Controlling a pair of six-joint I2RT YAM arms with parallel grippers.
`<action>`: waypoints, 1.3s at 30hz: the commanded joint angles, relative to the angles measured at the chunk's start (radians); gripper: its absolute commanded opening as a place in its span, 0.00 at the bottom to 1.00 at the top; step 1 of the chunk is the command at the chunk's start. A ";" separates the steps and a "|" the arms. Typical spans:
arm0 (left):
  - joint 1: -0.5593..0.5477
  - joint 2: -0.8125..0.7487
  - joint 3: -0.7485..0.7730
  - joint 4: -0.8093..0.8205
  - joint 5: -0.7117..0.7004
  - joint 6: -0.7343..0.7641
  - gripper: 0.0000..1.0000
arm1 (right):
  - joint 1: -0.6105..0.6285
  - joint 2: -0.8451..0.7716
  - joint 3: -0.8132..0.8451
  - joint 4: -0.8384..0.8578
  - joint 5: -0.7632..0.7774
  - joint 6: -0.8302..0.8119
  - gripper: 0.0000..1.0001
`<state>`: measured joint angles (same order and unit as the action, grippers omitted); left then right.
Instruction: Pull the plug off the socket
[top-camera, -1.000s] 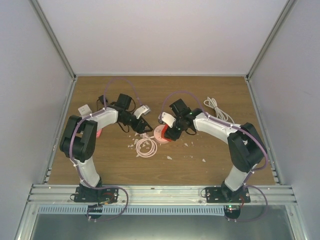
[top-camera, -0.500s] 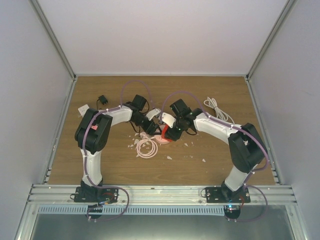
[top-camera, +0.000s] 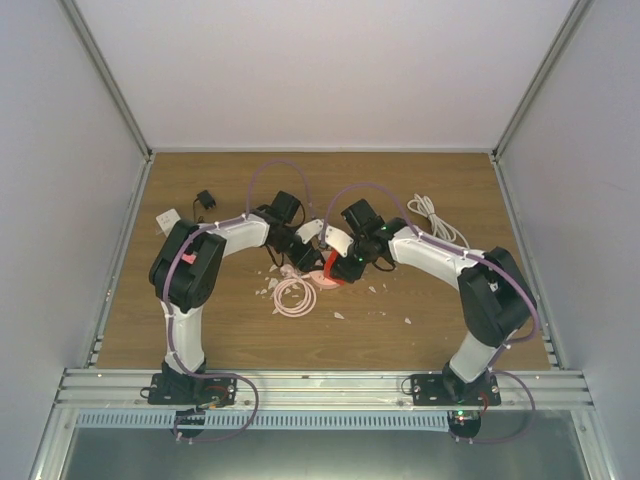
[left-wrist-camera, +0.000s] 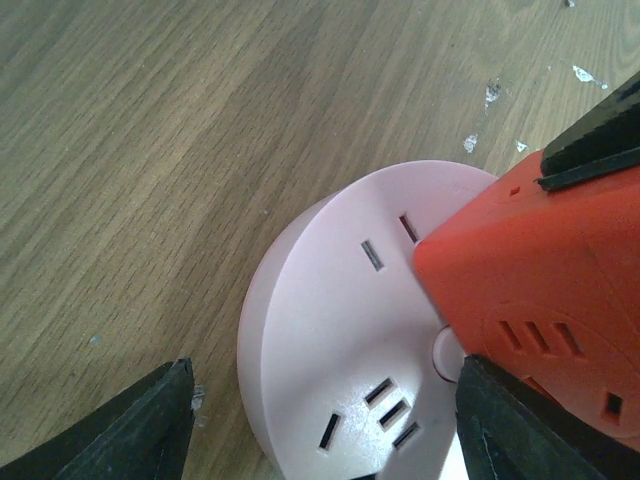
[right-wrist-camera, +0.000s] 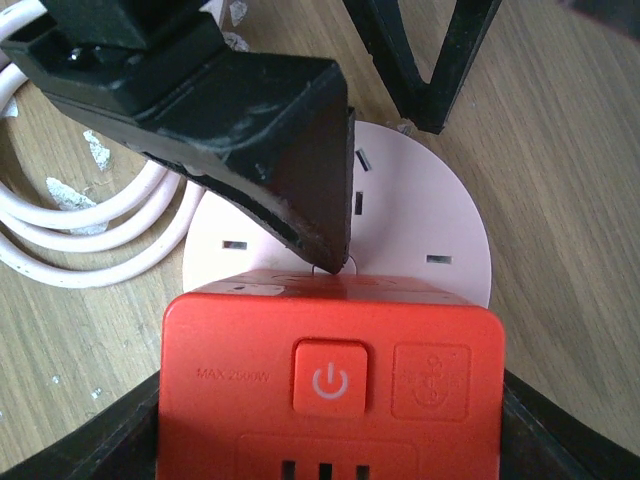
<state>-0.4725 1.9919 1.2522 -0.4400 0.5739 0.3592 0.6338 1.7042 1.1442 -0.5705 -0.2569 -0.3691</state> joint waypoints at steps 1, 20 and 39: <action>-0.007 0.072 -0.081 -0.088 -0.309 0.069 0.70 | -0.002 -0.091 0.005 0.021 -0.089 0.006 0.38; -0.051 0.077 -0.056 -0.128 -0.399 0.066 0.66 | -0.026 -0.139 -0.008 0.023 -0.122 0.000 0.37; 0.141 -0.223 0.071 -0.055 0.003 0.012 0.87 | -0.241 -0.181 0.075 -0.006 -0.396 0.041 0.38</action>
<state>-0.3920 1.8668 1.2743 -0.5362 0.4767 0.3843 0.4675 1.5501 1.1454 -0.5900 -0.5098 -0.3759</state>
